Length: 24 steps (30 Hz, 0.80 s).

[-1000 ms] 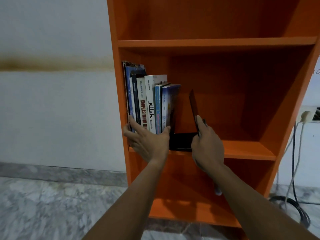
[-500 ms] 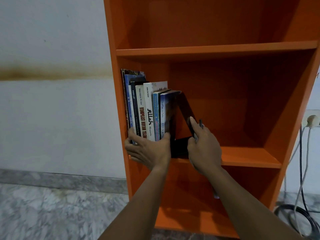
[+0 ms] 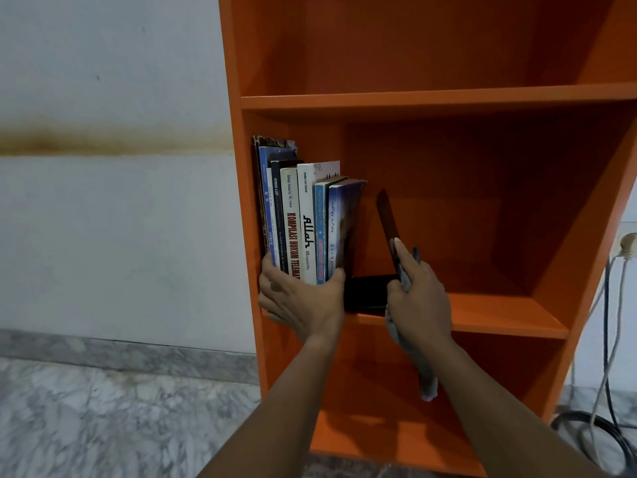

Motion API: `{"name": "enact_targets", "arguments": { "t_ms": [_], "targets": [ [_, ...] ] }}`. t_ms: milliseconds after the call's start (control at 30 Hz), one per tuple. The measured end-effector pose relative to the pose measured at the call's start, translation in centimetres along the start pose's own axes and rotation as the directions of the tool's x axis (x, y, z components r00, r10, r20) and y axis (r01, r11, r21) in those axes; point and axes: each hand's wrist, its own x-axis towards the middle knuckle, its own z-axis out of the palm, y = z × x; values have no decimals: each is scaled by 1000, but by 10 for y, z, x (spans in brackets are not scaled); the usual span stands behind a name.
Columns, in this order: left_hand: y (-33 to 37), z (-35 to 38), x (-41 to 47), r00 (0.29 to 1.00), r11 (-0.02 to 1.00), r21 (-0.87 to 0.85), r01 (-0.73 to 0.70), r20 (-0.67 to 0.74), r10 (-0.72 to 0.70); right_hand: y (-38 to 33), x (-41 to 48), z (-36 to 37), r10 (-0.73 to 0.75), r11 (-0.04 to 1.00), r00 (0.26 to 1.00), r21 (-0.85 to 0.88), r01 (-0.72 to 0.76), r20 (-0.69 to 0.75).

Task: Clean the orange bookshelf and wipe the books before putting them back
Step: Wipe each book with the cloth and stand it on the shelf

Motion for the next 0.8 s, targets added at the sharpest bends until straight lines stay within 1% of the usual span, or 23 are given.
{"name": "enact_targets", "arguments": {
  "t_ms": [100, 200, 267, 367, 467, 633, 700, 800],
  "targets": [
    [0, -2, 6, 999, 998, 52, 38, 35, -40, 3, 0, 1, 4, 1000, 1000, 5, -4, 4],
    [0, -4, 10, 992, 992, 116, 43, 112, -57, 3, 0, 0, -1, 1000, 1000, 0, 1, 2],
    [-1, -5, 13, 987, 994, 98, 39, 152, -54, 2, 1, 0, -5, 1000, 1000, 1, 5, 5],
    [0, -7, 17, 976, 995, 59, 78, 197, -88, 0, 2, 0, -5, 1000, 1000, 5, 5, 11],
    [1, -10, 21, 972, 996, 15, 86, 218, -87, -2, 0, -1, 1, 1000, 1000, 20, -1, 28],
    [3, -10, 25, 974, 992, 108, 66, 210, -87, 0, -3, -5, -5, 1000, 999, 28, 4, 36],
    [6, -10, 24, 977, 992, 107, 70, 192, -90, 1, -3, -7, -7, 1000, 999, -26, 8, 35],
    [10, -8, 24, 976, 989, 92, 119, 174, -133, 1, -5, -8, -53, 979, 999, -199, 50, -8]
  ]
}}
